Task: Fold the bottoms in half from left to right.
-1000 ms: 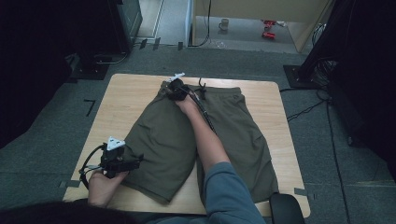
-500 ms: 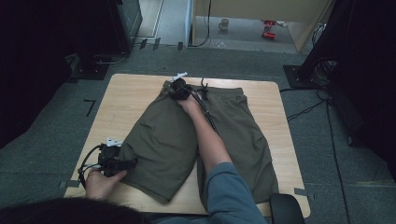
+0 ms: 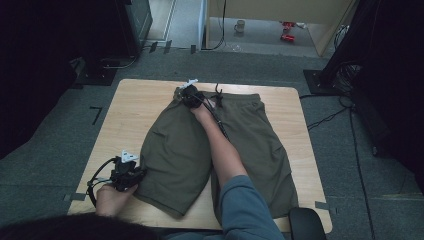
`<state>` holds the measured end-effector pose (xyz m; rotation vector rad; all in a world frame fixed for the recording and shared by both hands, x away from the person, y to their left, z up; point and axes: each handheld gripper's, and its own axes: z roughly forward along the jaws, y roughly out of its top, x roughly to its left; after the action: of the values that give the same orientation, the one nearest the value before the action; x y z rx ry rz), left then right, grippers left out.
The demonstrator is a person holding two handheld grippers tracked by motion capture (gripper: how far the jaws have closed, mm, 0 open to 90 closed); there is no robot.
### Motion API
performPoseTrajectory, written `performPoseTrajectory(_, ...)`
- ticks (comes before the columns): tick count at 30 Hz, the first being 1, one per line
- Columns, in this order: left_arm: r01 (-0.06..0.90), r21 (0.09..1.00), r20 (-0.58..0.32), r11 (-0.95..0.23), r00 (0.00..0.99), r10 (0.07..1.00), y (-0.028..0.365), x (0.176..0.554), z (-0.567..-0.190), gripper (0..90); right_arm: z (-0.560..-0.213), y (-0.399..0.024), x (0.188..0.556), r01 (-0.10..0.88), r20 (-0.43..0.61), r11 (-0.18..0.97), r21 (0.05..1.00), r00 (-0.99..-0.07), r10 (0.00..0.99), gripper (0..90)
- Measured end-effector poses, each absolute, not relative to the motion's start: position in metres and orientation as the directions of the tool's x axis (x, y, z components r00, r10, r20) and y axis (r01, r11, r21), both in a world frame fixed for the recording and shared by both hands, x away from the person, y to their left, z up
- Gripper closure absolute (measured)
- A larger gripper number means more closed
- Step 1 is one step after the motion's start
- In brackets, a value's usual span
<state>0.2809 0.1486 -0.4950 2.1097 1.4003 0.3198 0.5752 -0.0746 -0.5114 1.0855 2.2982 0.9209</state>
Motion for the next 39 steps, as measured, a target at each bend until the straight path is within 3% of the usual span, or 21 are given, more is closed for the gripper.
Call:
performPoseTrajectory(5, 0.714, 0.666, -0.210, -0.215, 0.456, 0.865, 0.145, 0.274, -0.480, 89.3, -0.502, -0.074, 0.579, 0.561, -0.061, 0.469, 0.682, -0.596, 0.801, 87.9)
performPoseTrajectory(9, 0.661, 0.747, -0.345, -0.074, 0.479, 0.807, 0.150, 0.266, -0.462, 89.7, -0.492, -0.079, 0.579, 0.586, 0.018, 0.408, 0.701, -0.585, 0.811, 88.1)
performPoseTrajectory(14, 0.621, 0.783, -0.412, 0.011, 0.506, 0.758, 0.148, 0.257, -0.446, 90.0, -0.474, -0.078, 0.576, 0.577, 0.055, 0.363, 0.731, -0.580, 0.813, 88.1)
performPoseTrajectory(19, 0.592, 0.804, -0.357, -0.055, 0.556, 0.751, 0.125, 0.249, -0.440, 90.0, -0.460, -0.073, 0.573, 0.556, 0.054, 0.356, 0.751, -0.589, 0.806, 88.1)
performPoseTrajectory(22, 0.595, 0.803, -0.397, -0.035, 0.577, 0.714, 0.114, 0.245, -0.435, 90.0, -0.456, -0.070, 0.572, 0.554, 0.063, 0.356, 0.752, -0.599, 0.799, 88.1)
performPoseTrajectory(23, 0.583, 0.809, -0.353, -0.073, 0.582, 0.733, 0.109, 0.242, -0.431, 90.0, -0.455, -0.069, 0.571, 0.554, 0.071, 0.351, 0.755, -0.601, 0.796, 88.2)
performPoseTrajectory(25, 0.495, 0.842, -0.178, -0.215, 0.631, 0.755, 0.090, 0.231, -0.421, 90.0, -0.453, -0.068, 0.570, 0.556, 0.093, 0.337, 0.760, -0.606, 0.790, 88.1)
performPoseTrajectory(26, 0.484, 0.841, -0.162, -0.242, 0.652, 0.740, 0.083, 0.228, -0.417, 90.0, -0.452, -0.067, 0.569, 0.557, 0.101, 0.333, 0.760, -0.608, 0.788, 88.1)
performPoseTrajectory(31, 0.514, 0.842, -0.257, -0.165, 0.650, 0.715, 0.082, 0.227, -0.411, 90.0, -0.447, -0.063, 0.561, 0.552, 0.113, 0.340, 0.761, -0.629, 0.769, 88.1)
performPoseTrajectory(39, 0.479, 0.873, -0.233, -0.090, 0.574, 0.785, 0.118, 0.220, -0.384, 90.0, -0.430, -0.057, 0.559, 0.540, 0.155, 0.283, 0.793, -0.628, 0.762, 88.2)
